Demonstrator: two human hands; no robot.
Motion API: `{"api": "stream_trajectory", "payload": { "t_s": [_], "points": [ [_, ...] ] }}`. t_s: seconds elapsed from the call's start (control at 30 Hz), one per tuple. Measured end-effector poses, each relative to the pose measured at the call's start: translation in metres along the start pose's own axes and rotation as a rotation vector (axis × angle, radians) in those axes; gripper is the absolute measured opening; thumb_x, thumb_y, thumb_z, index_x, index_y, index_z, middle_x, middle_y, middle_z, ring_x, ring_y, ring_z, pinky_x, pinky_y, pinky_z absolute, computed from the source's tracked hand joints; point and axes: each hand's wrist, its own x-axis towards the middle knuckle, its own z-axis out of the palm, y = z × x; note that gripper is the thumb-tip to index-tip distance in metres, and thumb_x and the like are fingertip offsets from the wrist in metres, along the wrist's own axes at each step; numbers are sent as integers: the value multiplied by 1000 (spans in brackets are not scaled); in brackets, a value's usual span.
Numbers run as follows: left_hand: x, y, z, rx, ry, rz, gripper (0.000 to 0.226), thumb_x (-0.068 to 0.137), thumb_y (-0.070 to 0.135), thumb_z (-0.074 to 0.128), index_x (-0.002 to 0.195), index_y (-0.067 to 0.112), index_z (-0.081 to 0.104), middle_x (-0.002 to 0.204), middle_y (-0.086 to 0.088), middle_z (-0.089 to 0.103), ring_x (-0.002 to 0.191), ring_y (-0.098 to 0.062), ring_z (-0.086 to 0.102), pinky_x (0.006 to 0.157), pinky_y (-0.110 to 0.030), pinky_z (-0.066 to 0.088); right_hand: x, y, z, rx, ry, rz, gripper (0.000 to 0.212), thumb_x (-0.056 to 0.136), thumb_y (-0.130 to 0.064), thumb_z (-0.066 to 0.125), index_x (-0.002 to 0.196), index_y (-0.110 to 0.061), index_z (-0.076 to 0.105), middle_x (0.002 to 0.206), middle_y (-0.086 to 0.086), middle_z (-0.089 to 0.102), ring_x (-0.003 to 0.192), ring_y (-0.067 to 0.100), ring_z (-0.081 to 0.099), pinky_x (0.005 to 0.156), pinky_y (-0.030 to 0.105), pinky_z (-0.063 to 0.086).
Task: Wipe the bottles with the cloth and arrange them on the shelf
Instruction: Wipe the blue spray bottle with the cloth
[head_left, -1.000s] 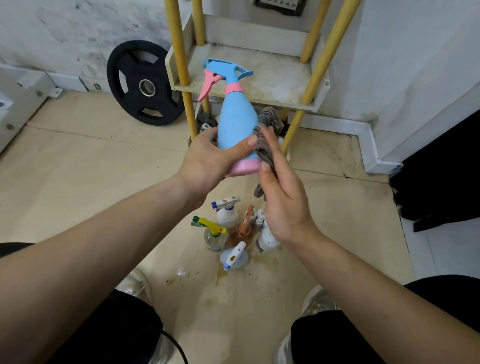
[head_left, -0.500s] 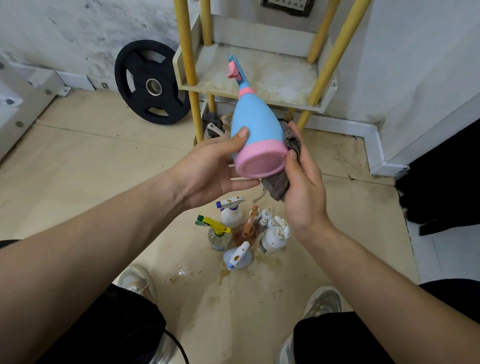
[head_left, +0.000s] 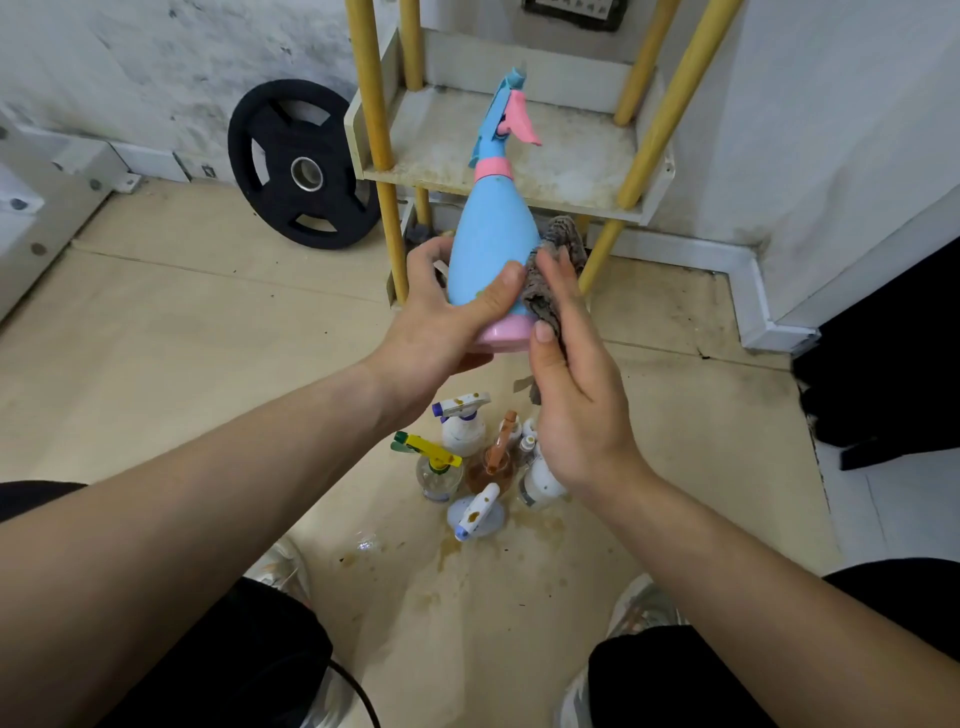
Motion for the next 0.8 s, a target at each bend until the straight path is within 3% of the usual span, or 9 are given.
{"api": "stream_trajectory", "payload": {
  "t_s": [0.07, 0.2, 0.33, 0.43, 0.47, 0.57, 0.67, 0.8],
  "points": [
    [1, 3, 2, -100, -11, -47, 43, 96, 48, 61, 133, 37, 42, 132, -2, 63, 98, -24, 72, 92, -49, 58, 4, 3, 0, 43, 21, 23, 49, 104, -36, 39, 147, -59, 32, 167, -20, 19, 144, 11, 34, 122, 45, 29],
    [0, 2, -1, -50, 1, -50, 35, 100, 33, 57, 134, 36, 48, 130, -6, 64, 94, -22, 69, 81, -42, 59, 4, 17, 3, 86, 76, 63, 49, 104, -32, 38, 148, -50, 27, 168, -11, 22, 154, 7, 19, 127, 47, 19],
    [-7, 4, -1, 84, -62, 55, 44, 96, 27, 67, 135, 36, 48, 114, -13, 72, 84, -21, 71, 83, -40, 58, 12, 17, -2, 119, 97, 132, 47, 97, -49, 40, 139, -70, 35, 161, -10, 36, 133, 18, 35, 113, 43, 22],
    [-10, 3, 3, 180, -107, 99, 52, 93, 29, 72, 138, 41, 50, 116, -14, 69, 90, -19, 70, 75, -25, 59, 25, 15, -14, 112, 122, 81, 46, 103, -33, 38, 148, -47, 38, 167, -6, 28, 152, 12, 27, 125, 45, 23],
    [-11, 2, 3, 203, -116, 100, 54, 90, 33, 75, 137, 45, 50, 118, -12, 67, 94, -20, 71, 77, -26, 60, 27, 14, -18, 76, 112, 59, 48, 105, -27, 37, 151, -36, 37, 168, -4, 24, 154, 8, 21, 127, 43, 21],
    [-13, 1, 4, 177, -122, 70, 55, 84, 43, 73, 135, 50, 51, 122, -11, 66, 103, -27, 71, 92, -45, 60, 26, 11, -24, -61, 54, -7, 50, 106, -18, 37, 155, -18, 36, 169, 0, 19, 153, -1, 15, 126, 31, 19],
    [-12, 2, 4, 81, -95, 57, 46, 94, 38, 68, 137, 42, 51, 119, -11, 69, 98, -26, 72, 94, -54, 57, 22, 6, -22, -176, -11, -123, 47, 106, -14, 39, 152, -9, 43, 168, 6, 22, 156, 13, 15, 127, 43, 19],
    [-7, 8, 0, -38, -25, 31, 36, 100, 38, 59, 136, 36, 53, 124, -11, 69, 94, -25, 68, 89, -54, 58, 5, 4, -9, -348, -93, -284, 46, 106, -16, 41, 151, -7, 43, 166, 11, 25, 157, 32, 10, 127, 51, 15]
  ]
}}
